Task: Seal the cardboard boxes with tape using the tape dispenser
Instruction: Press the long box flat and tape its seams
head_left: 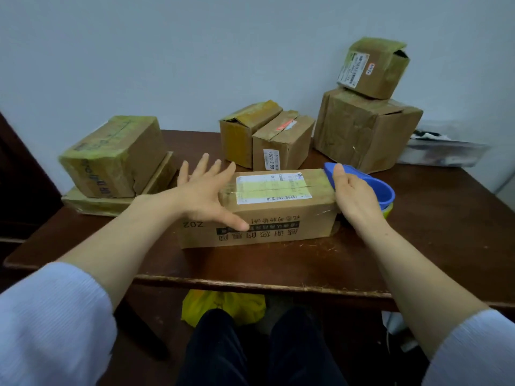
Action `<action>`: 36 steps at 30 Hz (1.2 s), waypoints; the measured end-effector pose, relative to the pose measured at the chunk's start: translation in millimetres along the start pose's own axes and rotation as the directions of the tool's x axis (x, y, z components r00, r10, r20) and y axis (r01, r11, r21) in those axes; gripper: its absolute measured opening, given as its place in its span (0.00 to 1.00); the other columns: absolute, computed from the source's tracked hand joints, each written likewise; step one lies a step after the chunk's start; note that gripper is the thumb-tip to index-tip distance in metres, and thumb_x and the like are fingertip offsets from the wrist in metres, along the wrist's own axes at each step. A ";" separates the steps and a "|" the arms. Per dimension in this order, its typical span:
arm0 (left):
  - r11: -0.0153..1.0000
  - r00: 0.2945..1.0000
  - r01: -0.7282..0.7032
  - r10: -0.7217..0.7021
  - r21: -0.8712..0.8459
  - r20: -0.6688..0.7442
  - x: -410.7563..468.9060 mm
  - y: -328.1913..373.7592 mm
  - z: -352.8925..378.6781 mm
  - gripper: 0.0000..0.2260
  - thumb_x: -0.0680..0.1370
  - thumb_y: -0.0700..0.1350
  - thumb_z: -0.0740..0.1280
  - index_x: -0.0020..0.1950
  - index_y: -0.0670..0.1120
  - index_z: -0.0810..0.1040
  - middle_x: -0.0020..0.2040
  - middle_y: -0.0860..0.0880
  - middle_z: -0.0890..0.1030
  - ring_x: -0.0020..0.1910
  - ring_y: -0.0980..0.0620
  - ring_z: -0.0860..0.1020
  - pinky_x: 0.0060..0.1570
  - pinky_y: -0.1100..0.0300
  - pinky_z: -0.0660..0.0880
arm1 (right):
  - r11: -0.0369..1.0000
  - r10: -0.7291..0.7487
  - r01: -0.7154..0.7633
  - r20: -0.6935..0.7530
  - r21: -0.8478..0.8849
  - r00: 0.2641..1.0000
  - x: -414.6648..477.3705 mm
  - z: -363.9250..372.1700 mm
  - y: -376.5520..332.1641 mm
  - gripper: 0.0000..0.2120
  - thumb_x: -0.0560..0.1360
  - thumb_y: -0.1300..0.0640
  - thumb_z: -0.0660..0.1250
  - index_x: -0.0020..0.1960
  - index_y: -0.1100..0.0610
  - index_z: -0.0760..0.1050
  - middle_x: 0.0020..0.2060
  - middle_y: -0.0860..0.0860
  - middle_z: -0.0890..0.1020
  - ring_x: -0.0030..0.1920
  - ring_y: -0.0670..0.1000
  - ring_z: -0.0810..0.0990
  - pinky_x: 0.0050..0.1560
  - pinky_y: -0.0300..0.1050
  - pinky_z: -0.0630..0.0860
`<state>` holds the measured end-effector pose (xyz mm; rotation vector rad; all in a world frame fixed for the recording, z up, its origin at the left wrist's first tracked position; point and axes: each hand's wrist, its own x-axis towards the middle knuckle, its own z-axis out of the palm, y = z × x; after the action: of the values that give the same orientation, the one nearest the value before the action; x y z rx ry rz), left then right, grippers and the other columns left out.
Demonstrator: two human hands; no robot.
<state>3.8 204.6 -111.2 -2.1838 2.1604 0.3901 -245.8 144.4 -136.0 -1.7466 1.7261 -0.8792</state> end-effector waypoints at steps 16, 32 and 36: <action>0.942 0.932 0.137 -0.227 0.308 0.281 25.7 22.2 -24.2 0.66 0.55 0.73 0.73 0.78 0.49 0.37 0.74 0.42 0.58 0.73 0.40 0.60 0.71 0.43 0.61 | 0.869 0.058 0.002 0.105 -0.495 0.993 34.9 -23.9 41.3 0.33 0.70 0.42 0.72 0.66 0.58 0.65 0.51 0.54 0.77 0.52 0.55 0.76 0.46 0.47 0.70; 0.984 0.981 0.083 -0.109 0.156 0.162 22.8 57.8 -26.2 0.61 0.57 0.78 0.60 0.79 0.44 0.46 0.77 0.43 0.57 0.76 0.44 0.56 0.74 0.45 0.52 | 0.974 0.092 -0.069 0.099 -0.214 0.991 40.9 -46.4 47.4 0.21 0.64 0.46 0.78 0.37 0.59 0.70 0.32 0.49 0.71 0.33 0.49 0.71 0.29 0.43 0.63; 0.872 0.987 -0.064 -0.016 -0.486 -0.157 29.7 82.8 -33.9 0.29 0.76 0.59 0.66 0.72 0.46 0.69 0.70 0.49 0.70 0.68 0.49 0.69 0.66 0.52 0.67 | 0.864 0.040 -0.144 0.220 0.483 0.975 22.4 -76.0 38.0 0.11 0.64 0.62 0.78 0.43 0.61 0.80 0.31 0.47 0.84 0.31 0.46 0.82 0.28 0.36 0.76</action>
<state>-73.3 166.3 -72.7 -2.5096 2.3797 0.8872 -328.7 126.0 -113.6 -1.3425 1.2904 -0.9622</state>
